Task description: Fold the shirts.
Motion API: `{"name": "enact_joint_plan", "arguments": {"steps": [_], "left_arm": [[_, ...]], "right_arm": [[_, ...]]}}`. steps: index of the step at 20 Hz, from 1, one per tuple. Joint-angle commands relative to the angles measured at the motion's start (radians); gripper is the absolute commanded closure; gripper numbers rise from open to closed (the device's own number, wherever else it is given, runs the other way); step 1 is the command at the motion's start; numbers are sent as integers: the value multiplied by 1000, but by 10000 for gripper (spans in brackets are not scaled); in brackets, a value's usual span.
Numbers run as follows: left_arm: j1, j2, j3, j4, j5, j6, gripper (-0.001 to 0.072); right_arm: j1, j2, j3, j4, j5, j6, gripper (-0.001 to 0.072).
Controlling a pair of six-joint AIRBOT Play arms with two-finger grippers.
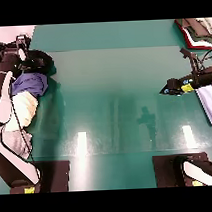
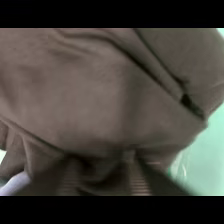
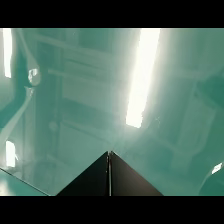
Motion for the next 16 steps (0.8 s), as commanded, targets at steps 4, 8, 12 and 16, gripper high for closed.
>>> {"name": "enact_joint_plan", "arguments": {"steps": [4, 8, 12, 16], "left_arm": [[-29, 46, 67, -118, -80, 82, 686], [-129, 214, 244, -267, -108, 289, 685], [-249, 460, 246, -551, -170, 491, 685], [-375, 598, 244, -742, -369, 568, 685]], "right_arm": [[1, 2, 14, 2, -70, 0, 689], [1, 2, 170, 0, -109, 0, 689], [0, 2, 393, -10, -175, 0, 689], [1, 2, 558, -9, -210, 0, 689]]}}
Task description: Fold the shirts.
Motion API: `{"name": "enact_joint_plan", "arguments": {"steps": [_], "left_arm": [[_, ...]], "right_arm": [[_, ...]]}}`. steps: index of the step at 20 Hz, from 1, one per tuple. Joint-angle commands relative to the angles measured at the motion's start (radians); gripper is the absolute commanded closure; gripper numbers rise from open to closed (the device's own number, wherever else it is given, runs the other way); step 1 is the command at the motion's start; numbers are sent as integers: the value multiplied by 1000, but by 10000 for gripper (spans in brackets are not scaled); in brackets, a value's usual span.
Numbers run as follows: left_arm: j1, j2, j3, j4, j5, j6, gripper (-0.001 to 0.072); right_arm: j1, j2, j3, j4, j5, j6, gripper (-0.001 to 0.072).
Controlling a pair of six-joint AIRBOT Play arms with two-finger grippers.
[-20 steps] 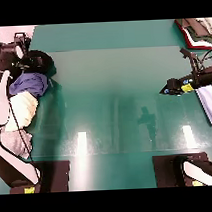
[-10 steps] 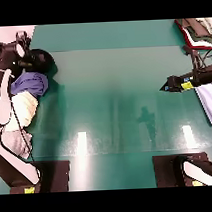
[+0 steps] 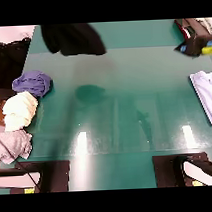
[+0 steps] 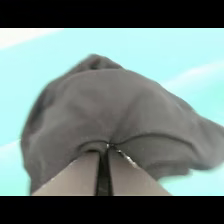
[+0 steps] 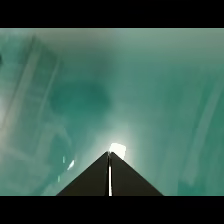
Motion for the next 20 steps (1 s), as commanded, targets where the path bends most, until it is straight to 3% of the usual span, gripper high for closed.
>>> {"name": "enact_joint_plan", "arguments": {"steps": [1, 4, 8, 10, 11, 12, 13, 14, 15, 17, 20], "left_arm": [[-116, 112, -2, -190, -194, 90, 685], [-225, 117, -129, -200, -277, 90, 685], [-295, 75, -386, -189, -231, 90, 684], [-286, 29, -454, -87, -204, 79, 681], [-270, 8, -458, -20, -201, 35, 481], [-244, -4, -458, 14, -201, -34, 164], [-208, -5, -457, 10, -210, -84, 131], [-164, -2, -458, -7, -234, -105, 135], [-123, -1, -461, -25, -274, -118, 209], [-71, 18, -519, -73, -329, -127, 209], [-71, 92, -763, -143, -238, -120, 209]], "right_arm": [[0, 0, 147, -2, -31, -1, 689], [1, 0, 219, 0, -14, 0, 689], [1, 1, 251, 1, 52, 0, 689], [1, 0, 250, 0, 103, 0, 689], [1, 0, 250, 0, 123, 0, 689], [1, 0, 250, 0, 136, -1, 689], [1, 0, 250, -1, 145, -1, 689], [0, 0, 250, -2, 147, -1, 689], [1, 0, 250, -2, 147, -1, 689], [1, 0, 250, -2, 147, -1, 689], [1, 0, 249, -2, 147, -1, 689]]}}
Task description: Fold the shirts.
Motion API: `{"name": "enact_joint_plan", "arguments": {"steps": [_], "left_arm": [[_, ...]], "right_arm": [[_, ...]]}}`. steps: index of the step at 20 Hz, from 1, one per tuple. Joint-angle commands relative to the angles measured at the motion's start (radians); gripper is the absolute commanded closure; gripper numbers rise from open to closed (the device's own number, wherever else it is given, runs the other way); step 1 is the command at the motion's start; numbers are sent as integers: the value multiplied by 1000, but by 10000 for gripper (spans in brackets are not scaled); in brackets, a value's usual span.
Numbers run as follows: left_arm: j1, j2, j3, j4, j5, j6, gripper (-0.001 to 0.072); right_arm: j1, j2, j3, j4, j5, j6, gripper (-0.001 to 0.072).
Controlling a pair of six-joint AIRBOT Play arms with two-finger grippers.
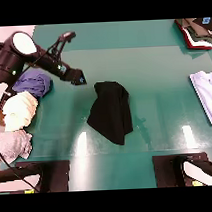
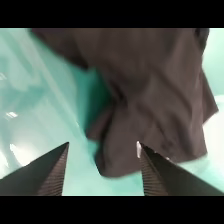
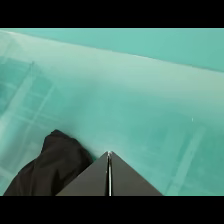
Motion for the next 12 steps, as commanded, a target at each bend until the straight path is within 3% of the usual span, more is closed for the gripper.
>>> {"name": "enact_joint_plan", "arguments": {"steps": [1, 3, 5, 9, 12], "left_arm": [[16, 75, -270, -114, 92, -3, 208], [-5, 101, -449, -255, 160, 98, 208], [-42, 101, -565, -304, 215, 164, 199], [-119, 97, -668, -283, 395, 163, 200], [-156, 93, -672, -278, 454, 154, 202]], "right_arm": [[1, 0, 0, 0, 8, 0, 689], [1, 0, -16, 0, 2, 0, 690], [1, 0, -48, 1, 3, 0, 689], [1, 0, -116, 3, 3, 0, 689], [1, 0, -130, 3, 3, 0, 689]]}}
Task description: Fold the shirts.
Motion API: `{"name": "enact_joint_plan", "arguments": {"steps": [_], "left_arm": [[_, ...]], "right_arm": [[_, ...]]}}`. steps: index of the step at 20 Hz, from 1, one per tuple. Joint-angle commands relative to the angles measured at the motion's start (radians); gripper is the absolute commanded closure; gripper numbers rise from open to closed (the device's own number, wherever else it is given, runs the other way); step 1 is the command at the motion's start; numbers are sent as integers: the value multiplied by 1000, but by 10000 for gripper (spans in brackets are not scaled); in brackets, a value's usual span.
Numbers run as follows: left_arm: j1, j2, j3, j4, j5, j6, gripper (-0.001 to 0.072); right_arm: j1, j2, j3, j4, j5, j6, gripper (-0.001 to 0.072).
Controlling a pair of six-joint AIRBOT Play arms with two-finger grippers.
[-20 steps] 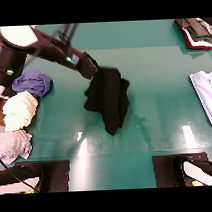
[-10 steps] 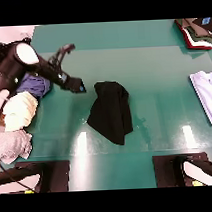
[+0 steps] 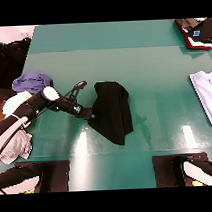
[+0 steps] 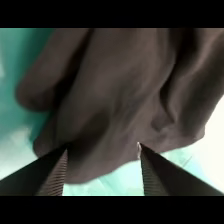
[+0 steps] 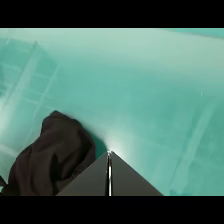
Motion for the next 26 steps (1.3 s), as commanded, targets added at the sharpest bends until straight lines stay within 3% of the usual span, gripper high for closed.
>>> {"name": "enact_joint_plan", "arguments": {"steps": [1, 2, 3, 6, 9, 13, 14, 16, 17, 21, 26], "left_arm": [[-37, 0, -39, -8, 98, -2, 275], [-37, 0, -39, -8, 91, -21, 509], [-37, 2, -38, -7, 77, -21, 677], [-6, 9, 27, 45, -84, -32, 685], [69, 61, 183, 232, -285, -90, 685], [181, 211, 373, 468, -351, -159, 685], [202, 245, 401, 483, -347, -161, 685], [220, 280, 431, 496, -339, -161, 685], [220, 287, 435, 497, -340, -161, 684], [220, 287, 434, 494, -349, -180, 684], [220, 287, 434, 494, -385, -204, 684]], "right_arm": [[1, 0, -20, 1, -3, 0, 689], [1, 0, -20, 1, -3, 0, 689], [1, 0, -20, 1, -3, 0, 689], [1, 0, -21, 1, -3, 0, 689], [1, 0, -22, 2, 10, 0, 689], [2, 0, -133, 38, 9, 0, 685], [11, 0, -187, 40, 8, 0, 611], [39, -3, -315, 59, -15, 0, 200], [58, -14, -373, 71, -21, 0, 155], [208, -126, -549, 175, -106, -55, 155], [441, -290, -629, 403, -352, -90, 155]]}}
